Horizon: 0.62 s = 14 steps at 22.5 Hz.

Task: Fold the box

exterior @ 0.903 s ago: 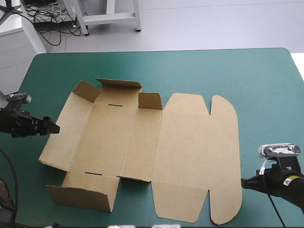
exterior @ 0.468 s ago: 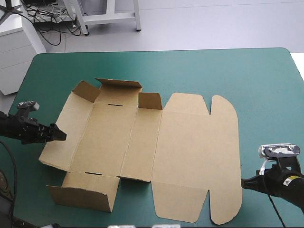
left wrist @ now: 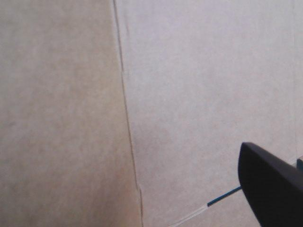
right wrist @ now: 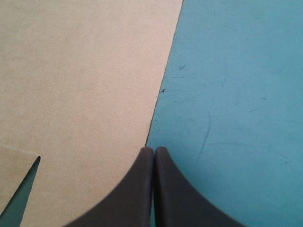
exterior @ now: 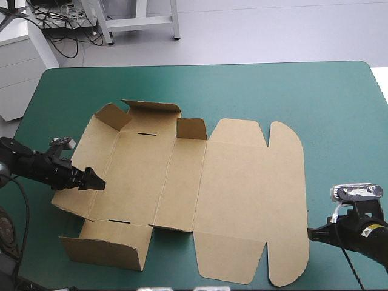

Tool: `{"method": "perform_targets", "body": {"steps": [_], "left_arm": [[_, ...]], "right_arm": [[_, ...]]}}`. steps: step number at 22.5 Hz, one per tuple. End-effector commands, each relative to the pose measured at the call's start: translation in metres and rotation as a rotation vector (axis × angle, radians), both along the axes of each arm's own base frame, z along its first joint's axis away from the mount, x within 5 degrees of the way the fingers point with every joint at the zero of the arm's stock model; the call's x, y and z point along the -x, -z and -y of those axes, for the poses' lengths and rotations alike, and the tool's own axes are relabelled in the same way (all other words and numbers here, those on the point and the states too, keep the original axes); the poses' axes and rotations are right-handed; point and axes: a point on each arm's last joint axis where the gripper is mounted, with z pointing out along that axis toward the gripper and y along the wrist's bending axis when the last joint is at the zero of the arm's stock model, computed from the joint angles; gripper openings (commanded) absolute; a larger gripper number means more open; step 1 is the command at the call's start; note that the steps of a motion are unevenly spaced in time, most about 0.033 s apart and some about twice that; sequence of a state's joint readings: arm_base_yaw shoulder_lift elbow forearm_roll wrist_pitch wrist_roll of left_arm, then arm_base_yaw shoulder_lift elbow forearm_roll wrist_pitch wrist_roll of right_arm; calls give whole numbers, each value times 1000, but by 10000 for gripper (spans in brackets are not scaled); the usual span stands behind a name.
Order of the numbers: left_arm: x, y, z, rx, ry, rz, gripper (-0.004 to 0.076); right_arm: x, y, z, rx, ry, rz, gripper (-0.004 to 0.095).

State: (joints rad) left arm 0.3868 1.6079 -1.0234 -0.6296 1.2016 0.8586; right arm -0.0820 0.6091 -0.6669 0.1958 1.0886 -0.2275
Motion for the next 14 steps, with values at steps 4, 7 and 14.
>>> {"method": "perform_targets", "body": {"steps": [4, 7, 14], "left_arm": [[-2, -17, 14, 26, 11, 53, 676], [-1, -15, 13, 6, 23, 46, 547], [2, -13, 10, -39, 53, 23, -10]], "right_arm": [[-1, -7, 0, -4, -1, 20, -20], [0, -6, 0, -5, -4, 7, -20], [0, -6, 0, -5, -4, 6, -20]]}}
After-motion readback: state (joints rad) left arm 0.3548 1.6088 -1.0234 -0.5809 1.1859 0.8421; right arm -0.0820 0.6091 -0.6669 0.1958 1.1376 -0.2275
